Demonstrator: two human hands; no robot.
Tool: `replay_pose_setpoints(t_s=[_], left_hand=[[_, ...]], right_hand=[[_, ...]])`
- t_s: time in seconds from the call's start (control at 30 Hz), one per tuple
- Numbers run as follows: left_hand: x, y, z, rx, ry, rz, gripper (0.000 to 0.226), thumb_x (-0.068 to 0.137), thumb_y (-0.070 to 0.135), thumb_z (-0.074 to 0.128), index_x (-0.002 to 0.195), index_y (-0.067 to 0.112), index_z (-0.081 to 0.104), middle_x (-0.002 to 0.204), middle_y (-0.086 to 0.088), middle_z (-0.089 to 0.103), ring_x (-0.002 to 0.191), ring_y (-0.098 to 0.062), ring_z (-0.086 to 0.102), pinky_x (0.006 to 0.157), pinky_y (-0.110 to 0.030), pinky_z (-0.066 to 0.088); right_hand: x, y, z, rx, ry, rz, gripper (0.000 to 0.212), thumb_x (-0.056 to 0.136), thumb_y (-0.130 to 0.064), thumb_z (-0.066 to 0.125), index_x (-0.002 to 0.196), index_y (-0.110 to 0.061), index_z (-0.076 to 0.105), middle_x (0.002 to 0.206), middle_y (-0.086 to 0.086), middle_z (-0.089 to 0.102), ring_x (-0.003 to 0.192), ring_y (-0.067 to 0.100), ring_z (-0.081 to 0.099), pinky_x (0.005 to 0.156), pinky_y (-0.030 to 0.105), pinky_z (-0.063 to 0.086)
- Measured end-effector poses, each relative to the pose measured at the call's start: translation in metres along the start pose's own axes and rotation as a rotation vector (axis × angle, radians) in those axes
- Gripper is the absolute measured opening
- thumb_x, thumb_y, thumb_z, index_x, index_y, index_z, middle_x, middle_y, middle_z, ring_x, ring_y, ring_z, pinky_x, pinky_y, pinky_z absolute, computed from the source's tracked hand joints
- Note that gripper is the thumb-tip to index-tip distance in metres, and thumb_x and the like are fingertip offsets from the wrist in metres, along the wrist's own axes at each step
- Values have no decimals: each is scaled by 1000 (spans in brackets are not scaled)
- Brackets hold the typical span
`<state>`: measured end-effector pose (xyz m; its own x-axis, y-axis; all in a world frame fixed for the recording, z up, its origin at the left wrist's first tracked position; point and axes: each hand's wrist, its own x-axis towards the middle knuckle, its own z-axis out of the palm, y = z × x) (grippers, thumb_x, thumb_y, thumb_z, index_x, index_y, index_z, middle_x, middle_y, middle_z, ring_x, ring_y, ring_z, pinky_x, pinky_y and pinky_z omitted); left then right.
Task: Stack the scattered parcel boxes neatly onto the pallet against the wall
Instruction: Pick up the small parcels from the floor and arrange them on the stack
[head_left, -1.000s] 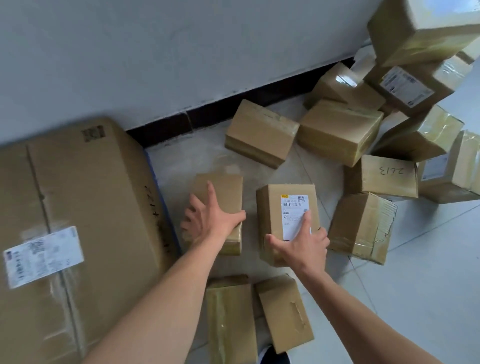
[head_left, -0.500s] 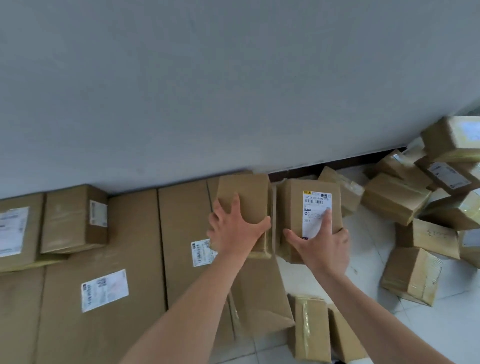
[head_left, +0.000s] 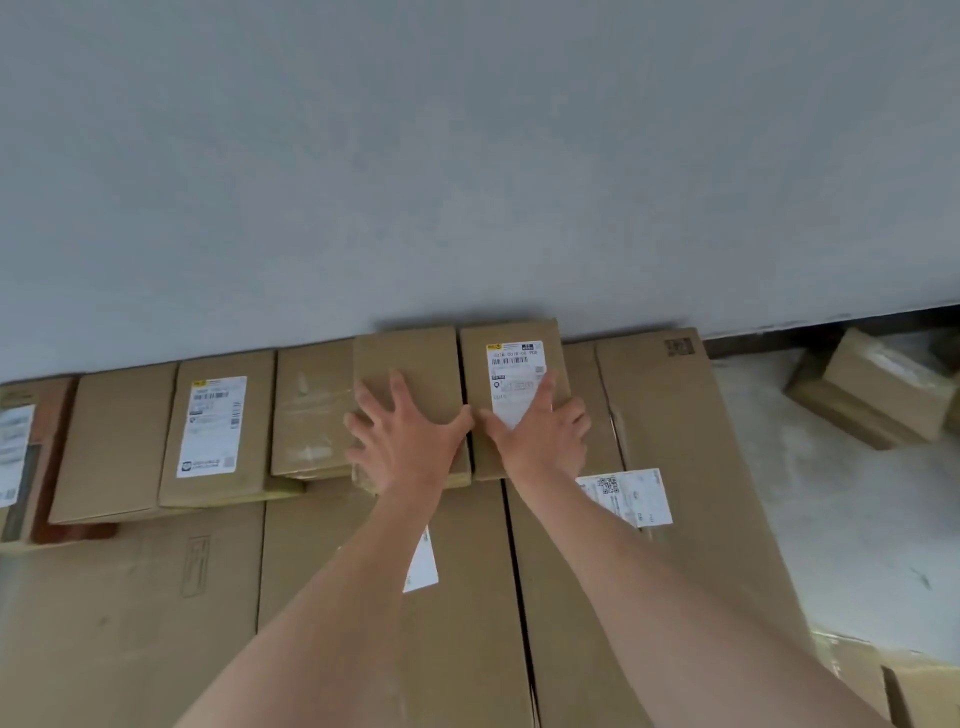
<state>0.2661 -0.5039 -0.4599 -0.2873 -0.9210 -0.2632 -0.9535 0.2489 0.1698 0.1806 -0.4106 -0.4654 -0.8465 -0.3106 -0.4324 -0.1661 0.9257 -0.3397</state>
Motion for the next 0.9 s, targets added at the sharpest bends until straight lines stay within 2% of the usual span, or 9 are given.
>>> replay_pose_setpoints(t_s=[0.1, 0.17, 0.23, 0.33, 0.5, 0.57, 0.67, 0.83, 0.9], left_hand=[[7, -3, 23, 0, -34, 17, 102, 75, 79, 49, 154, 28, 10, 160, -15, 8, 142, -46, 14, 106, -61, 24], [6, -3, 34, 19, -75, 28, 93, 85, 76, 39, 156, 27, 4, 162, -17, -1, 145, -49, 1, 112, -65, 12], [5, -3, 42, 60, -113, 50, 85, 89, 75, 24, 156, 31, -6, 162, -17, -12, 144, -51, -12, 112, -68, 0], [12, -4, 46, 78, -162, 78, 77, 88, 74, 5, 153, 36, -14, 161, -16, -21, 142, -51, -20, 110, -70, -8], [23, -8, 42, 83, -190, 119, 82, 83, 75, -2, 155, 36, -9, 161, -16, -22, 144, -41, -25, 110, -69, -12], [13, 5, 38, 91, -166, 190, 82, 83, 75, -4, 155, 36, -5, 162, -17, -17, 146, -36, -23, 110, -68, -12], [-34, 56, 34, 59, -184, 317, 76, 88, 72, 0, 155, 37, -7, 163, -18, -10, 148, -34, -18, 112, -64, -12], [-138, 186, 55, 116, -286, 629, 76, 91, 69, -2, 156, 30, -4, 163, -13, -13, 148, -33, -18, 114, -66, -9], [-184, 246, 73, 73, -328, 659, 72, 94, 68, 10, 156, 33, -3, 164, -10, -10, 150, -30, -15, 112, -67, -6]], right_hand=[[11, 4, 20, -30, 7, -97, 104, 79, -79, 48, 155, -27, 0, 155, 32, 6, 143, 44, 13, 116, 52, 16], [14, 12, 29, -62, 6, -160, 95, 83, -75, 44, 155, -30, 1, 157, 30, -8, 146, 44, -1, 118, 53, 7], [15, 17, 34, -62, 21, -185, 92, 85, -75, 41, 155, -31, 0, 157, 29, -13, 146, 43, -6, 118, 53, 4], [14, 19, 34, -58, -7, -190, 91, 86, -74, 40, 154, -33, -4, 157, 27, -20, 146, 41, -13, 118, 51, 0], [5, 46, 3, 85, -120, -317, 78, 93, -64, 32, 155, -31, -3, 158, 15, -26, 146, 32, -23, 117, 45, -6], [3, 77, -21, 58, -103, -347, 71, 97, -56, 32, 155, -28, 2, 159, 16, -22, 146, 33, -21, 116, 44, -7], [10, 146, -64, 54, -95, -236, 66, 100, -49, 32, 155, -25, 5, 161, 17, -16, 147, 34, -18, 119, 46, -2], [25, 299, -151, 11, -5, -12, 63, 102, -41, 35, 155, -21, 10, 161, 21, -9, 148, 38, -11, 121, 49, 3], [24, 370, -183, -5, 42, 83, 64, 101, -44, 35, 156, -22, 9, 162, 20, -7, 148, 37, -9, 121, 49, 6]])
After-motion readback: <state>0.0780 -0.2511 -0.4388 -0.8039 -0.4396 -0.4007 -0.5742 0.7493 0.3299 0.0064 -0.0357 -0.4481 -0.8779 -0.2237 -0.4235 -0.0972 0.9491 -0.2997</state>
